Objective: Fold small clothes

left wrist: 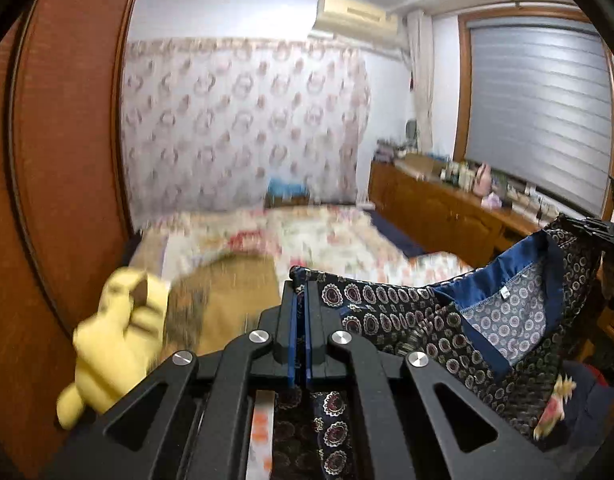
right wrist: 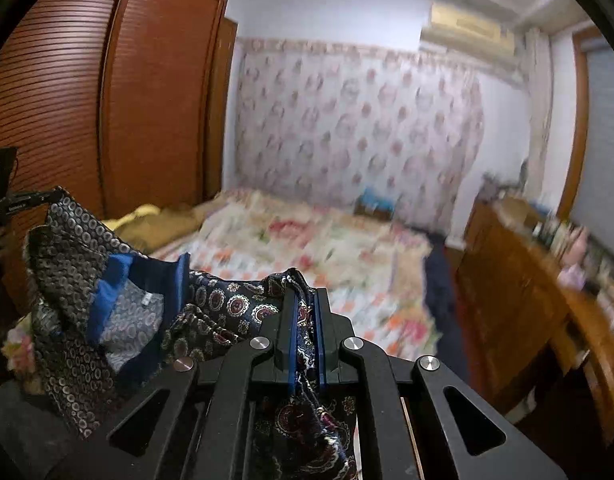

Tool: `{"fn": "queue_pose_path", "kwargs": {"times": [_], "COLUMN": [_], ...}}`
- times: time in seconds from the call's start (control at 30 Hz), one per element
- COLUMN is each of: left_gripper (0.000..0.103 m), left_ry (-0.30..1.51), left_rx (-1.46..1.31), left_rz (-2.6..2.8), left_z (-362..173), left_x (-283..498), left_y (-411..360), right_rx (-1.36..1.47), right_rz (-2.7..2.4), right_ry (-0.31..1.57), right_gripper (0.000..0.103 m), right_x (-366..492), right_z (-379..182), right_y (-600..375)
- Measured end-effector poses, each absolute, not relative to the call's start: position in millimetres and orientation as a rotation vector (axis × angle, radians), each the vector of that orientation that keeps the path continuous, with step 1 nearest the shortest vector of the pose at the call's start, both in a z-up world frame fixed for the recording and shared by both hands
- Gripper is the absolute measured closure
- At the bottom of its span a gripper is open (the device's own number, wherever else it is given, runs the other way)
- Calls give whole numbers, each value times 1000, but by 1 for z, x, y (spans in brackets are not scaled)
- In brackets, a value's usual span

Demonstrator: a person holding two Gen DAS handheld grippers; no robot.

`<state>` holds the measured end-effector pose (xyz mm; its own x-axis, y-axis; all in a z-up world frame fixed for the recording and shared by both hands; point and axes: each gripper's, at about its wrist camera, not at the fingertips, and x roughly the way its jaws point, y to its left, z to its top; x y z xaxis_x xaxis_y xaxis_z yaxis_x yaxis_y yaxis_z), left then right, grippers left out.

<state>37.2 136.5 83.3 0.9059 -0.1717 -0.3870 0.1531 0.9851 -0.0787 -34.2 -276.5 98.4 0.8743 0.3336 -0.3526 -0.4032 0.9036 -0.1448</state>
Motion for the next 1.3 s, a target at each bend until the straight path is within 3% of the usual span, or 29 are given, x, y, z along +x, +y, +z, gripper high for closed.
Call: {"fn": "queue_pose_path", "kwargs": {"times": [0.17, 0.37, 0.5, 0.6, 0.67, 0.73, 0.8, 0.87, 0.9, 1.0, 1.3], "left_gripper": [100, 99, 95, 95, 88, 71, 60, 58, 53, 23, 21], "left_ry": [388, 487, 615, 624, 636, 634, 639, 655, 660, 666, 715], "left_rx": [-50, -34, -67, -56, -54, -43, -36, -26, -22, -27, -5], "left_rz": [-112, -19, -25, -35, -52, -62, -87, -125, -129, -172, -223], "left_z": [105, 54, 13, 0, -3, -4, -3, -6, -6, -13, -36], "left_x": [107, 180, 197, 189, 185, 180, 178, 178, 177, 175, 169], "left_y": [137, 142, 147, 146, 142, 138, 133, 126, 123, 112, 73], "right_rx": [-249, -261, -220, -216, -213, -229, -223, -215, -210, -191, -147], "right_rz": [309, 190, 155, 161, 184, 212, 238, 260, 271, 305, 368], "right_ry": [289, 395, 550, 595, 620, 632, 640, 644, 644, 653, 766], "right_gripper": [96, 94, 68, 66, 65, 65, 64, 61, 57, 50, 50], "right_x": [14, 110, 158, 164, 176, 174, 186, 195, 202, 203, 233], "right_z": [139, 105, 59, 33, 24, 17, 18, 21, 24, 16, -21], "right_y": [-275, -253, -246, -235, -231, -221, -222, -226, -231, -233, -224]}}
